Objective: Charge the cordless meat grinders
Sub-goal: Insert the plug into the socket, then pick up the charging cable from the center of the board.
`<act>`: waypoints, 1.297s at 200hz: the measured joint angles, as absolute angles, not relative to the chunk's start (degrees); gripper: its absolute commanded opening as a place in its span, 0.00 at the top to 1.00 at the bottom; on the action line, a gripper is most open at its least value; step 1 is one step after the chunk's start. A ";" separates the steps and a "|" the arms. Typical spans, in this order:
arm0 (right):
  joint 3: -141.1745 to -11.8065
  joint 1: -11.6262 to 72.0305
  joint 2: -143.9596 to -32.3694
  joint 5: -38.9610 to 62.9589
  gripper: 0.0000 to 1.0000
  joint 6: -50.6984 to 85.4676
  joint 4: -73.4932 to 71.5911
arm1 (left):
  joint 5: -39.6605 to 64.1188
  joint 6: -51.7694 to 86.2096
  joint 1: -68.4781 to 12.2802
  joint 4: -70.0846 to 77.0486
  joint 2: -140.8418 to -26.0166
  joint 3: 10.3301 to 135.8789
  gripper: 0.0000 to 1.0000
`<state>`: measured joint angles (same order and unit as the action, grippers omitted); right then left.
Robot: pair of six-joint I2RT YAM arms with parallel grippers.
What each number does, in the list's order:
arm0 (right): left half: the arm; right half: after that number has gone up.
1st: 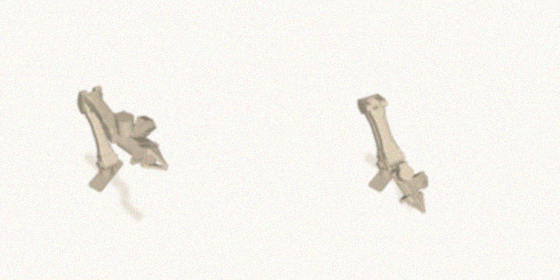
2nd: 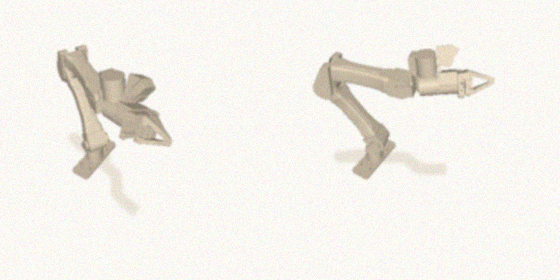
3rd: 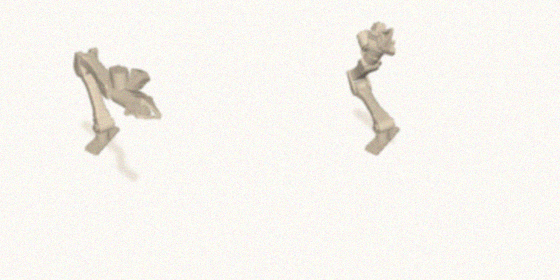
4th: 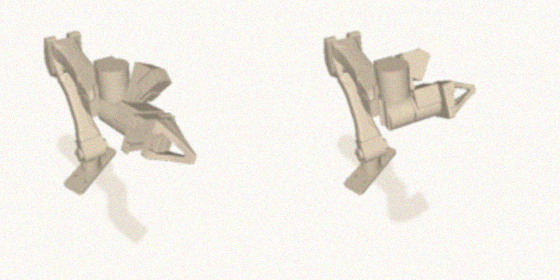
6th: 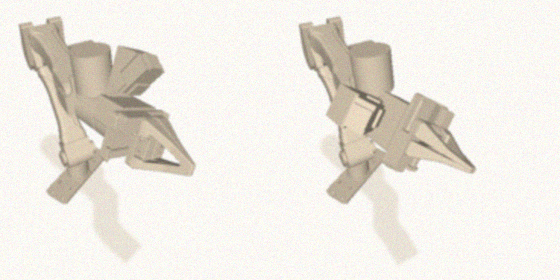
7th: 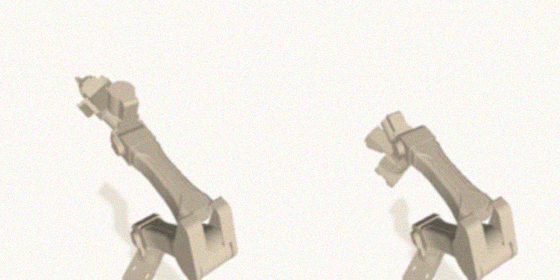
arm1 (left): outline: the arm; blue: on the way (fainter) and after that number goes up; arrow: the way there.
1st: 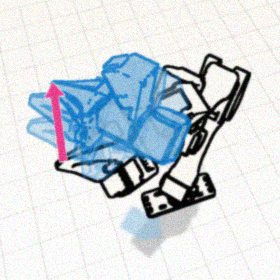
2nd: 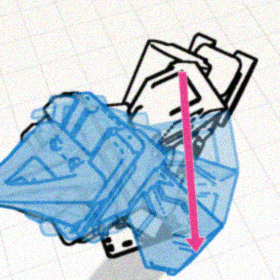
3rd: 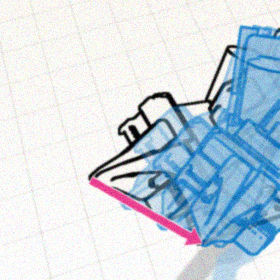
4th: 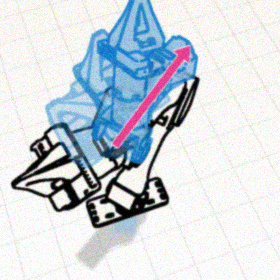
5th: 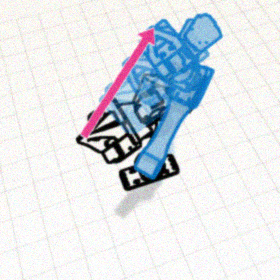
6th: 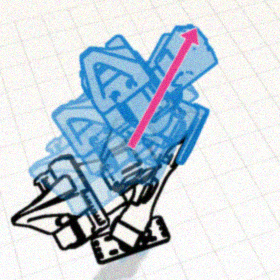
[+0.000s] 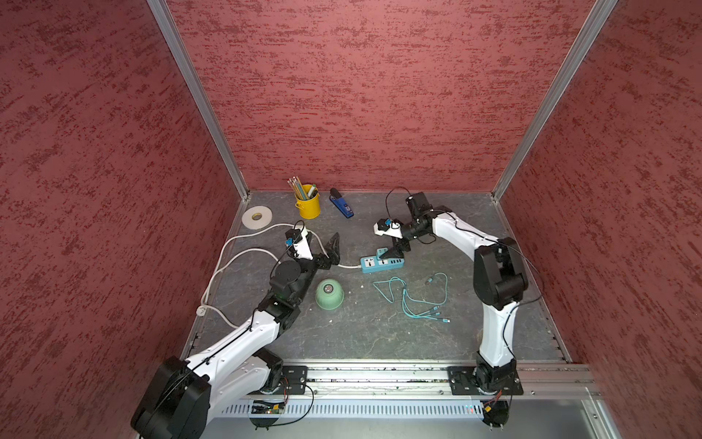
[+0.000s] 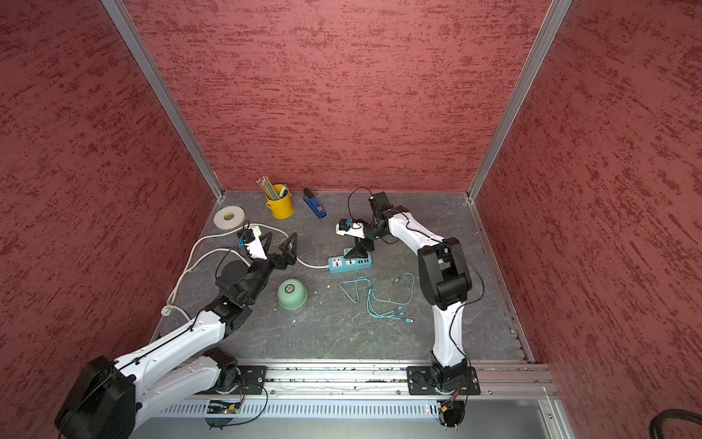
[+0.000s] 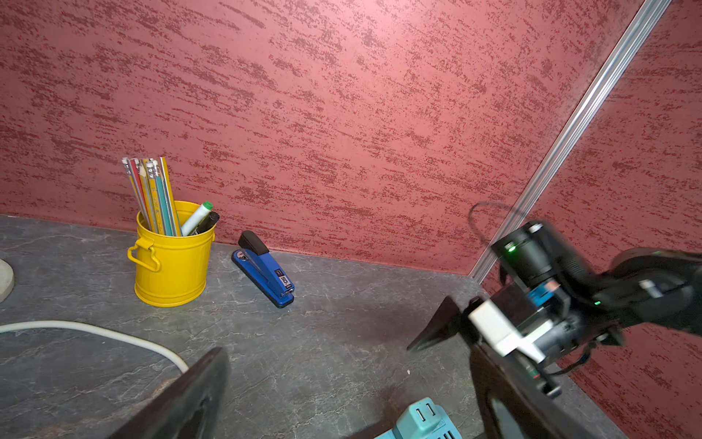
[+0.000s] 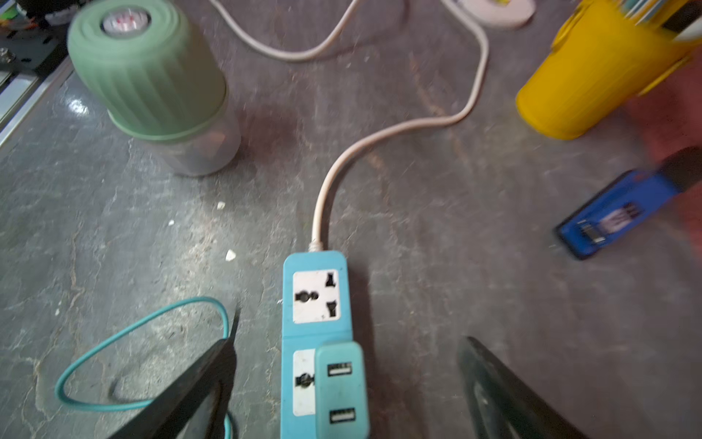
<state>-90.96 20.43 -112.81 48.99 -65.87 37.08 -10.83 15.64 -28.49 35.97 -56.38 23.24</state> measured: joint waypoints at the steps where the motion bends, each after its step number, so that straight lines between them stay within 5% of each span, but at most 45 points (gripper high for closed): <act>1: -90.72 20.43 -112.29 49.04 0.09 -65.39 36.64 | -10.81 15.62 -28.49 35.92 -56.31 23.24 0.00; 71: -63.92 15.11 -90.02 34.41 0.16 -53.82 22.48 | -10.04 12.27 -28.12 33.82 -55.86 23.62 0.00; 133: -55.99 8.36 -89.34 19.38 0.27 -57.49 26.63 | -8.16 10.31 -27.53 34.02 -56.88 25.21 0.00; 259: -55.20 4.29 -93.71 15.22 0.37 -59.88 30.50 | -6.46 10.20 -27.31 34.33 -57.43 25.21 0.00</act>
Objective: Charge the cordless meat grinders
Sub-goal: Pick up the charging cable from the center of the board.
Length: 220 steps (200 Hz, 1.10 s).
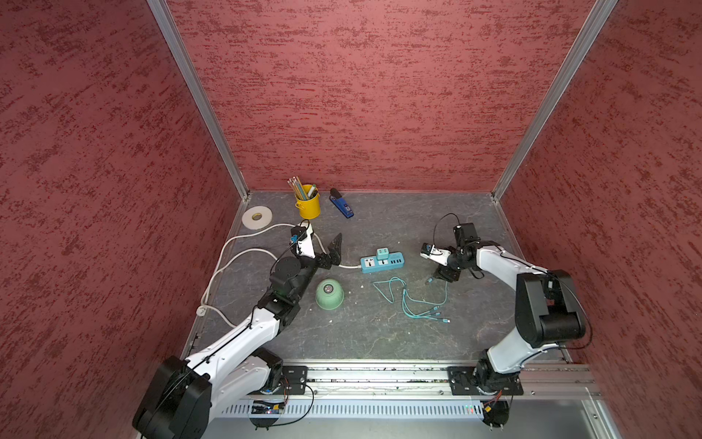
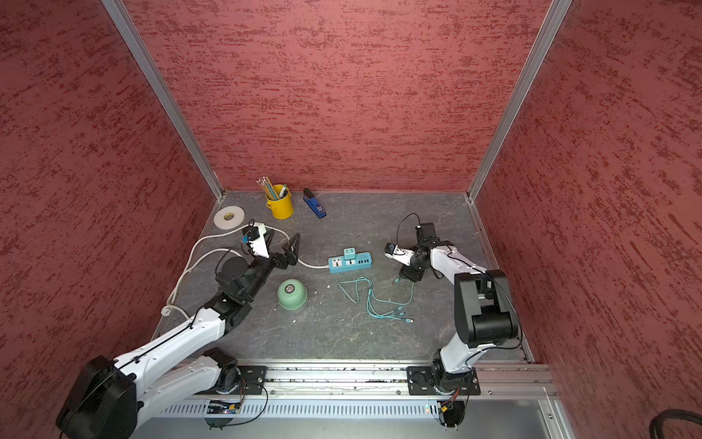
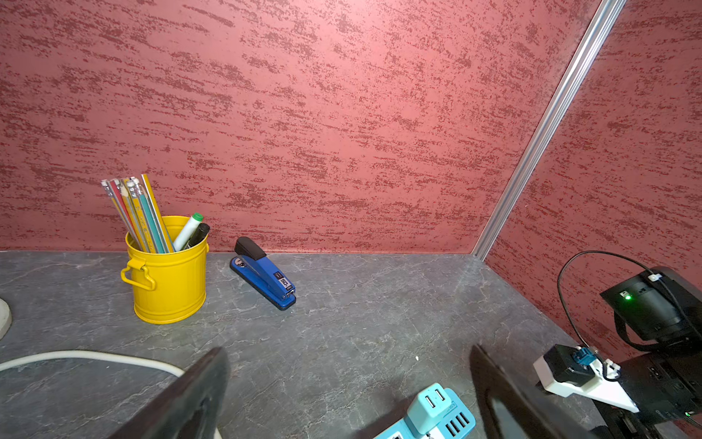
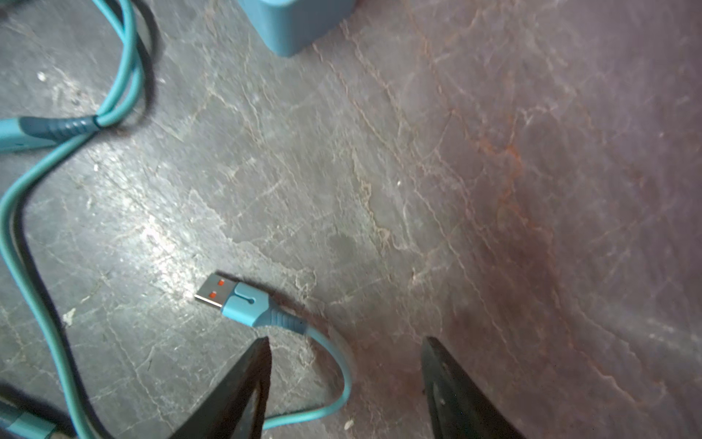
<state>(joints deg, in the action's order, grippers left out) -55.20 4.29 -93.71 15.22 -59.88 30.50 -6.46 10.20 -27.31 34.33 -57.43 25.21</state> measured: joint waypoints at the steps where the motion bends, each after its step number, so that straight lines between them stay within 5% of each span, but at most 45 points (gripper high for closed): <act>1: -55.18 4.29 -93.71 15.22 0.37 -59.86 30.50 | -6.46 10.20 -27.31 34.35 -57.43 25.21 0.00; 220: -55.83 1.91 -99.04 17.89 0.73 -55.00 33.10 | -6.24 10.20 -27.27 34.74 -58.02 25.21 0.00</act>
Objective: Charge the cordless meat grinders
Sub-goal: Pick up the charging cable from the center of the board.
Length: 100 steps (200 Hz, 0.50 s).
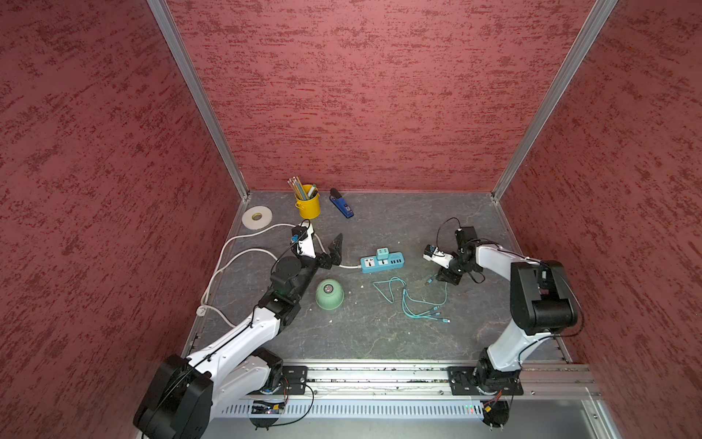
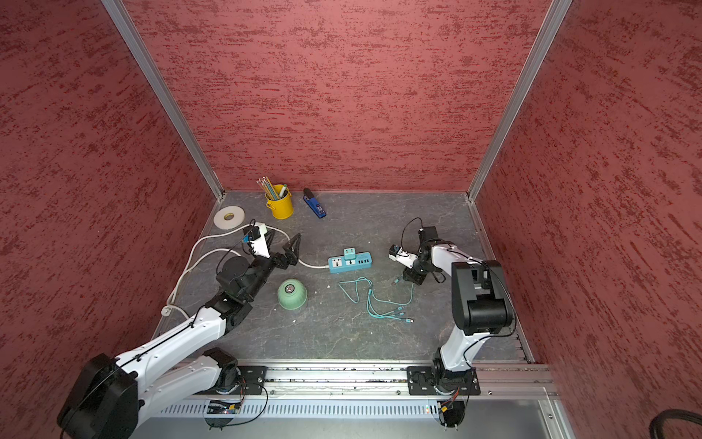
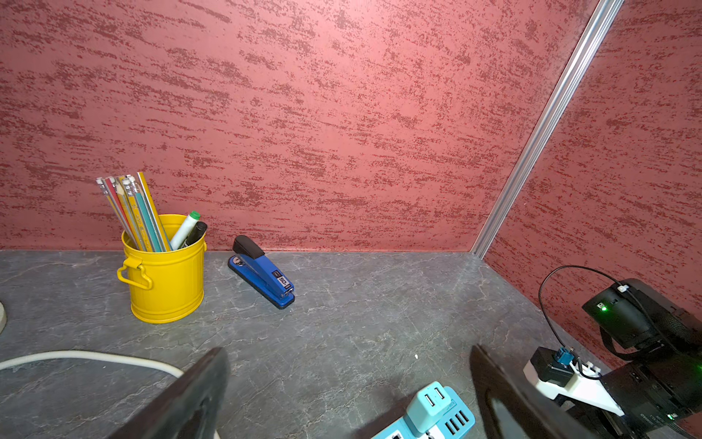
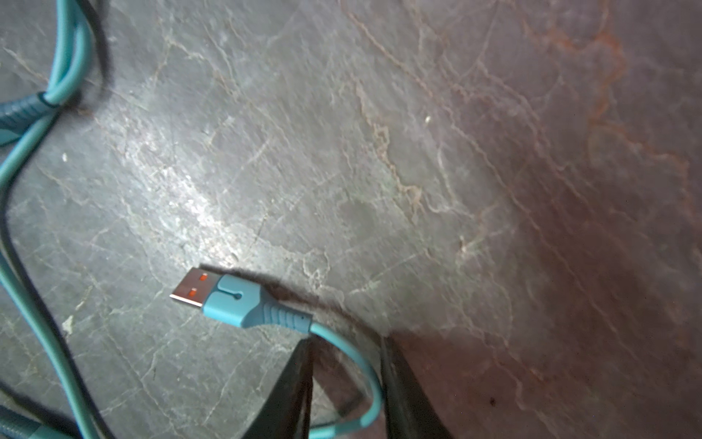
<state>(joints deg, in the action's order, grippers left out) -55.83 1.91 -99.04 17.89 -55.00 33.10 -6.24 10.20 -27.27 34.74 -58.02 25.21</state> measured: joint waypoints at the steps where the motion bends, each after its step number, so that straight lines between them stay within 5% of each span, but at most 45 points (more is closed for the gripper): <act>1: -55.83 1.91 -99.04 17.91 0.73 -55.02 33.12 | -6.24 10.20 -27.27 34.74 -58.00 25.21 0.00; 100: -54.89 1.78 -95.72 18.94 1.00 -55.94 33.67 | -5.52 10.37 -27.27 32.69 -57.32 27.07 0.00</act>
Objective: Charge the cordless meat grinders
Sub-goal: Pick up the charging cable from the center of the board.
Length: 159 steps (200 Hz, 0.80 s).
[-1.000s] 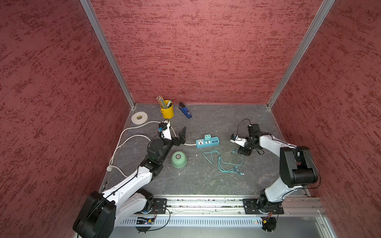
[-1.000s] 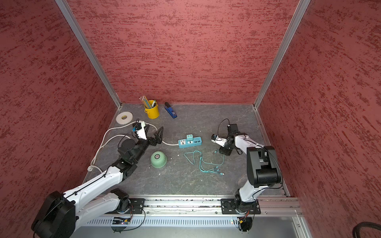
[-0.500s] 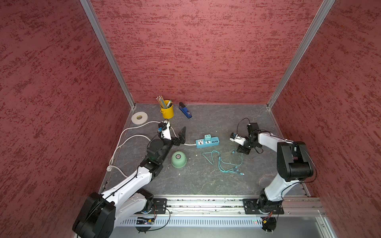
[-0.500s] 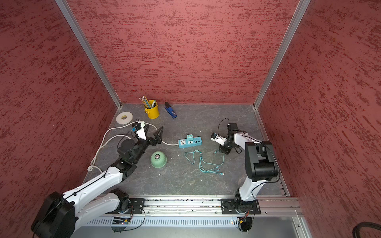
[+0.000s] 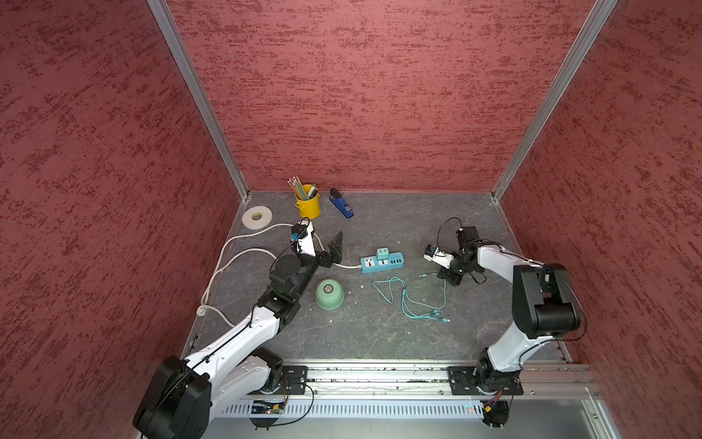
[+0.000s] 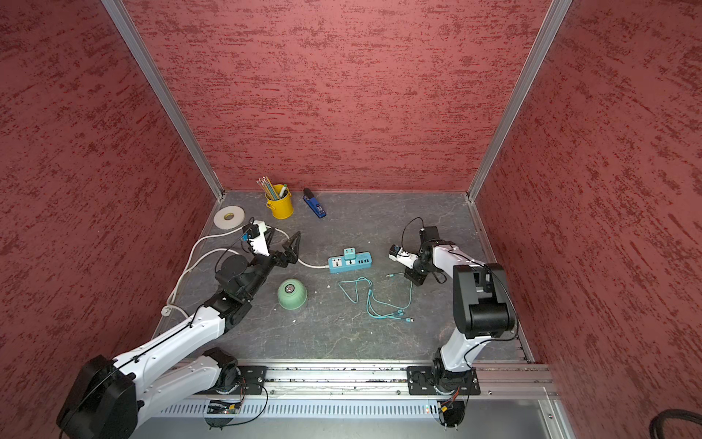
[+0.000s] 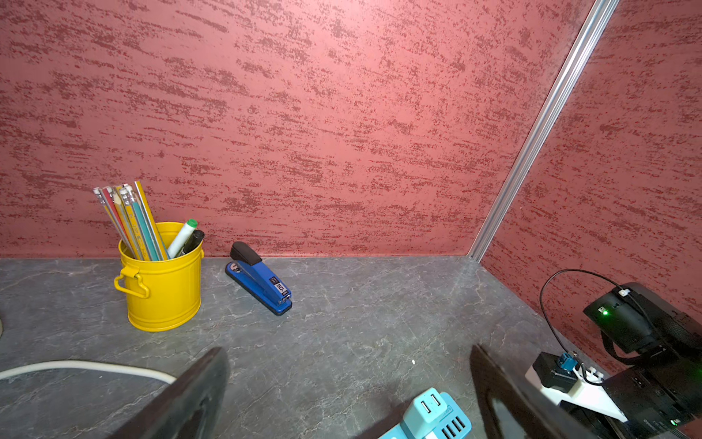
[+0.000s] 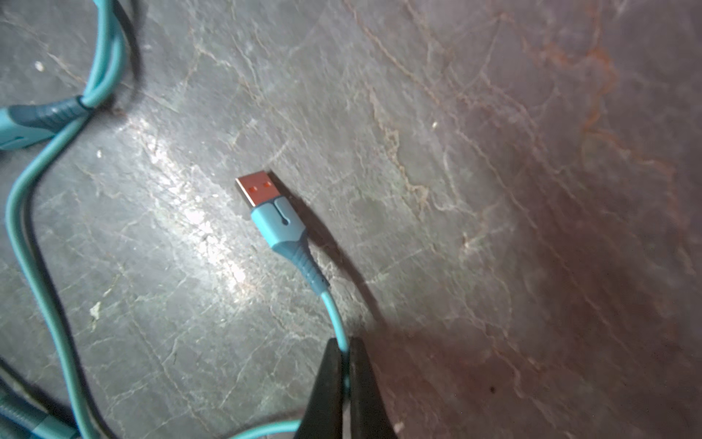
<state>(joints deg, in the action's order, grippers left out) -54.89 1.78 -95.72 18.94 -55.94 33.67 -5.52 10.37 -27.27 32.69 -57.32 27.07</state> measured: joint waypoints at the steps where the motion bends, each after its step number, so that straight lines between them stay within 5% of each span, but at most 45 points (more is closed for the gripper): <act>1: -54.85 1.78 -95.64 18.98 1.00 -55.94 33.69 | -5.45 10.39 -27.27 32.62 -57.30 27.11 0.00; 55: -50.96 3.29 -81.87 23.42 1.00 -53.78 26.15 | -1.56 20.01 -28.32 21.96 -56.62 34.74 0.04; 159: -43.20 13.56 -67.79 28.60 1.00 -46.28 1.69 | 9.43 67.09 -39.72 17.76 -73.28 41.34 0.11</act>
